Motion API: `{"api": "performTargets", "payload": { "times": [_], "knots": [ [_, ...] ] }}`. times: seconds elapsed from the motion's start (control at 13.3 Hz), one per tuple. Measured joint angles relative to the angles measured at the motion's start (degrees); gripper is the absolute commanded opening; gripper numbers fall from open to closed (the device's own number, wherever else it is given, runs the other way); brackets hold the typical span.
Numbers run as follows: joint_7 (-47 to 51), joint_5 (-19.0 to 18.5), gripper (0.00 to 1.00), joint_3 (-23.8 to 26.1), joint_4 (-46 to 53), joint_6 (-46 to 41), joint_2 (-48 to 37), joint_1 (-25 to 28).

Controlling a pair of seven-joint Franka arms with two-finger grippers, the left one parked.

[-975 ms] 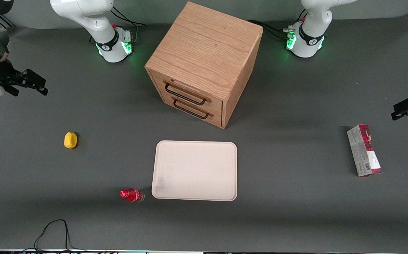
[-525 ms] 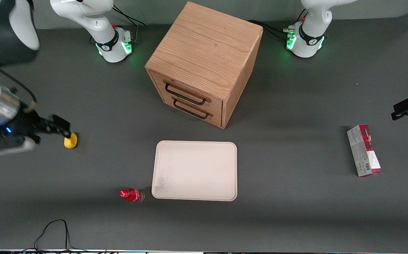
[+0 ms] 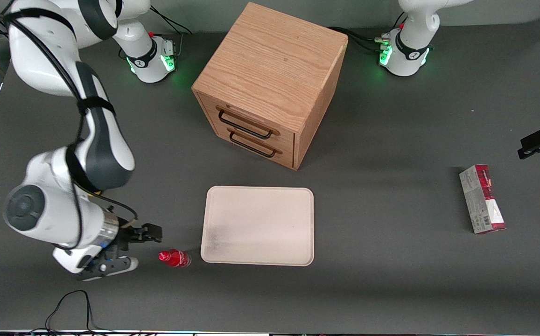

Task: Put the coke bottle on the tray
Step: 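Move the right gripper down to the red Coca-Cola bottle beside the tray, then close the right gripper around the bottle's neck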

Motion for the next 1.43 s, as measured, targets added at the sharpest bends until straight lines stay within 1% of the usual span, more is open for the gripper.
{"api": "performTargets", "payload": {
  "times": [0.15,0.3,0.67,0.75,0.82,1.05,1.12,1.2,1.27,1.43],
  "knots": [
    [0.02,-0.03,0.99,0.05,0.21,3.24,2.68,0.63],
    [0.02,-0.46,0.95,0.05,0.30,5.25,4.27,0.86],
    [0.02,-0.76,0.87,0.05,0.27,6.92,6.40,0.81],
    [0.02,-0.76,0.79,0.05,0.26,6.96,6.74,0.80],
    [0.02,-0.76,0.67,0.05,0.22,6.98,6.95,0.79],
    [0.02,-0.77,0.26,0.05,0.20,7.00,6.98,0.72],
    [0.02,-0.78,0.16,0.05,0.20,7.01,6.98,0.71],
    [0.02,-0.81,0.10,0.04,0.21,7.06,6.98,0.67],
    [0.04,-1.21,0.07,-0.06,0.31,7.09,6.90,0.65],
    [0.05,-1.29,0.06,-0.09,0.34,7.04,6.77,0.55]
  ]
}}
